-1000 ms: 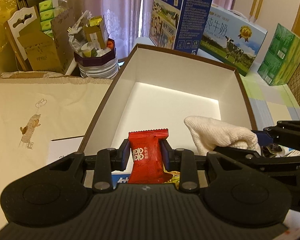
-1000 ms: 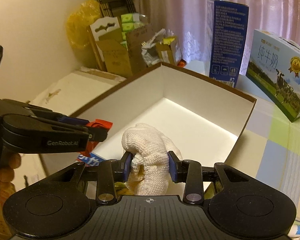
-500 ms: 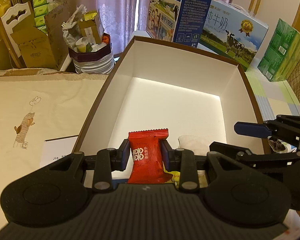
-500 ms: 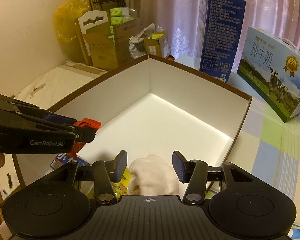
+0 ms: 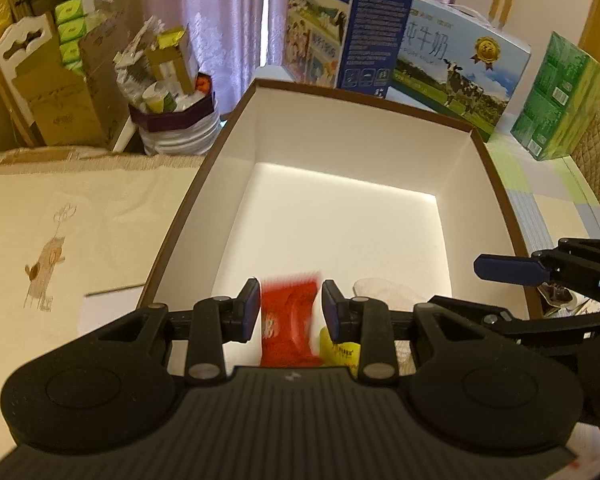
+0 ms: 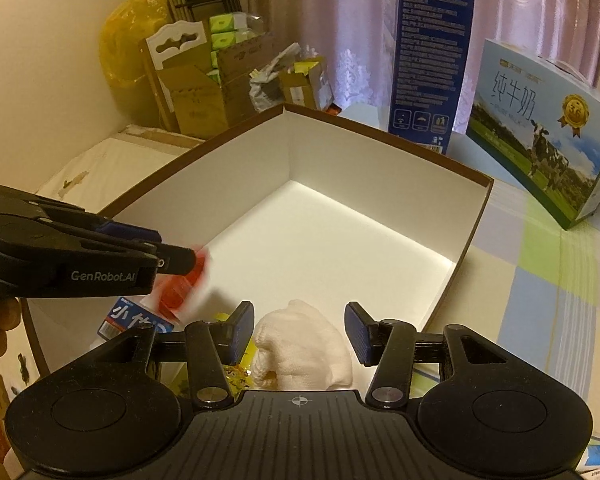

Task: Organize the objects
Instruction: 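Open both tools to drop the packet and towel into the box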

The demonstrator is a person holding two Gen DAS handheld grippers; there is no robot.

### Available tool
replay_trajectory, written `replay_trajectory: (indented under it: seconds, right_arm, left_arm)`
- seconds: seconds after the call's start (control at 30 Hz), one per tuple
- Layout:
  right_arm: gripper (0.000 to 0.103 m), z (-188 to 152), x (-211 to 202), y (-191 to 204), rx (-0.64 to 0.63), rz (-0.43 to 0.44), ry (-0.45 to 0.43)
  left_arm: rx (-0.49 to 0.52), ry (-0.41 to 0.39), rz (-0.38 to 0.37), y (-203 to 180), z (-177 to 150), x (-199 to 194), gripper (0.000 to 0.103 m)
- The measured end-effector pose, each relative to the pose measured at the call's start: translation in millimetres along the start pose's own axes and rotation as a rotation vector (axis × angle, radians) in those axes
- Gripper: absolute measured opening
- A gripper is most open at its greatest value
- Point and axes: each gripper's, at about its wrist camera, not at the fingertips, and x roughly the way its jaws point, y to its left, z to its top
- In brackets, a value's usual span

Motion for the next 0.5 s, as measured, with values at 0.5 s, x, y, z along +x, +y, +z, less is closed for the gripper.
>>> replay_trajectory:
  seconds: [0.5]
  right_arm:
    - [0.048, 0, -18, -3, 0.025, 0.040, -0.013]
  left_arm:
    - [0.004, -0.042, 0.013, -3, 2, -19, 0.065]
